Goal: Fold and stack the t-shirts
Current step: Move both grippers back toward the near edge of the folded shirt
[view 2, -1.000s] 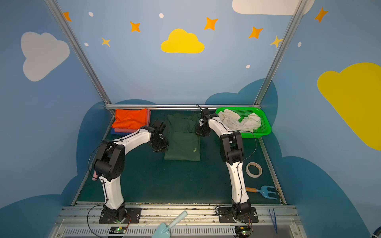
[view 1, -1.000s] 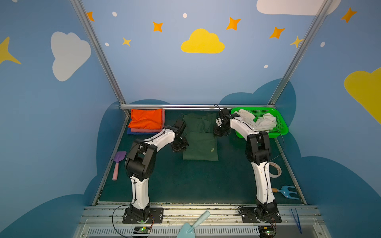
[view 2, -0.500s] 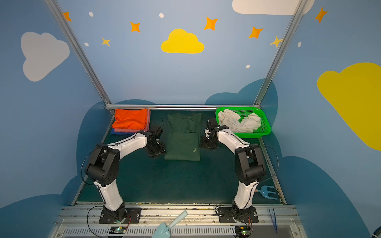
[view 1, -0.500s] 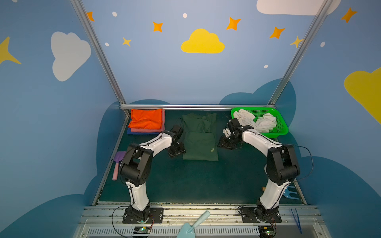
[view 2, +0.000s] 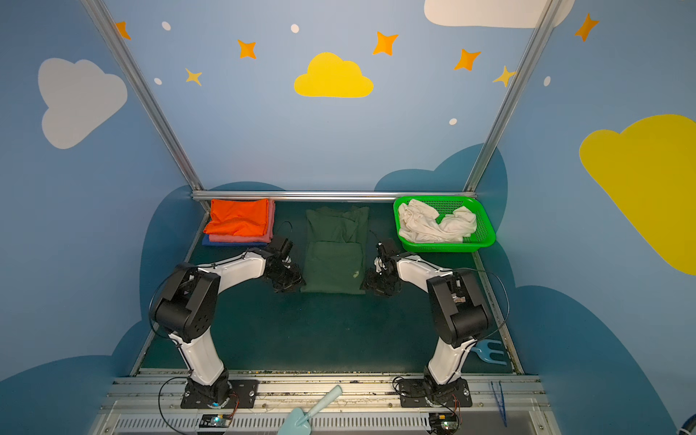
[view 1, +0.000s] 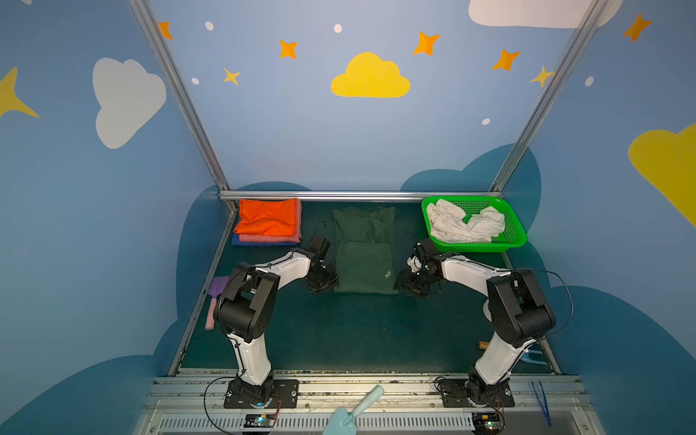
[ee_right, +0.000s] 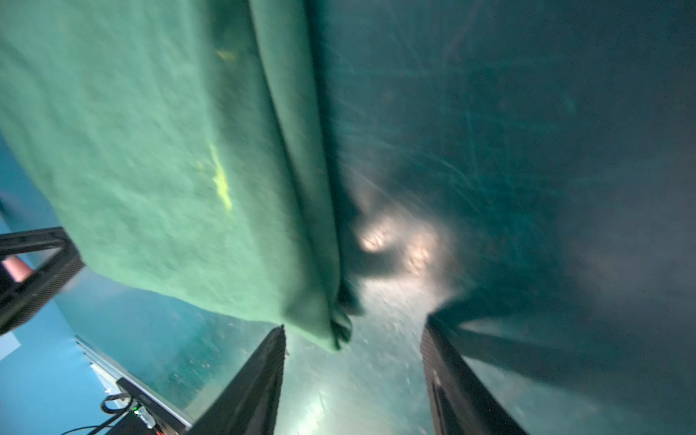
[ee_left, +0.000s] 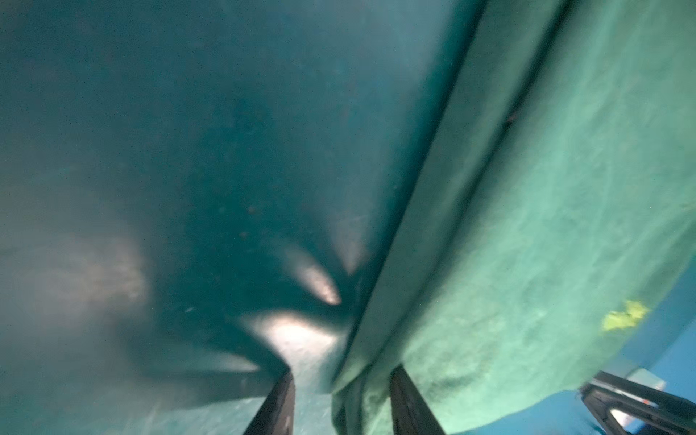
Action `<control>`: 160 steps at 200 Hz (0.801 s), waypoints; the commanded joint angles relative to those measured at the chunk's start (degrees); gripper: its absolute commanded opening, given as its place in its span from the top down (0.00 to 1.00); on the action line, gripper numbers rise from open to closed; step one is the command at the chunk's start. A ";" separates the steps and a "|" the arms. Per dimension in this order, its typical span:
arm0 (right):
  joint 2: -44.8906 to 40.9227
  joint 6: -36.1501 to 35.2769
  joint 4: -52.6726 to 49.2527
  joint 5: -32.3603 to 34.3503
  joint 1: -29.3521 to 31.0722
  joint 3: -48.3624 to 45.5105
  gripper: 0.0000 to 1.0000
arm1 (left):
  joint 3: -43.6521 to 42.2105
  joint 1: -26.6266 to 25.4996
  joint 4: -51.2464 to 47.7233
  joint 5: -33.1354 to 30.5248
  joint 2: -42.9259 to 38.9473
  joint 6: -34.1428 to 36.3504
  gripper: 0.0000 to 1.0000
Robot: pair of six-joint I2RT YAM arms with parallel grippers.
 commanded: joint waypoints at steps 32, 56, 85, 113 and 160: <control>-0.09 3.42 4.17 -2.41 0.81 -1.41 0.41 | -2.33 -0.11 2.69 3.04 0.39 -1.96 0.66; 0.58 3.92 4.68 -2.94 1.13 -1.50 0.44 | -2.37 -0.12 2.30 2.82 0.34 -1.99 0.71; 1.03 4.55 5.17 -3.48 1.60 -1.59 0.56 | -2.36 -0.09 1.79 2.56 -0.04 -2.00 0.77; 0.86 4.64 5.00 -3.30 1.73 -1.59 0.74 | -2.44 -0.07 1.81 2.60 -0.48 -2.05 0.87; -0.14 4.54 4.25 -3.13 2.04 -1.65 1.00 | -3.38 -0.23 1.43 2.60 -2.85 -2.22 0.95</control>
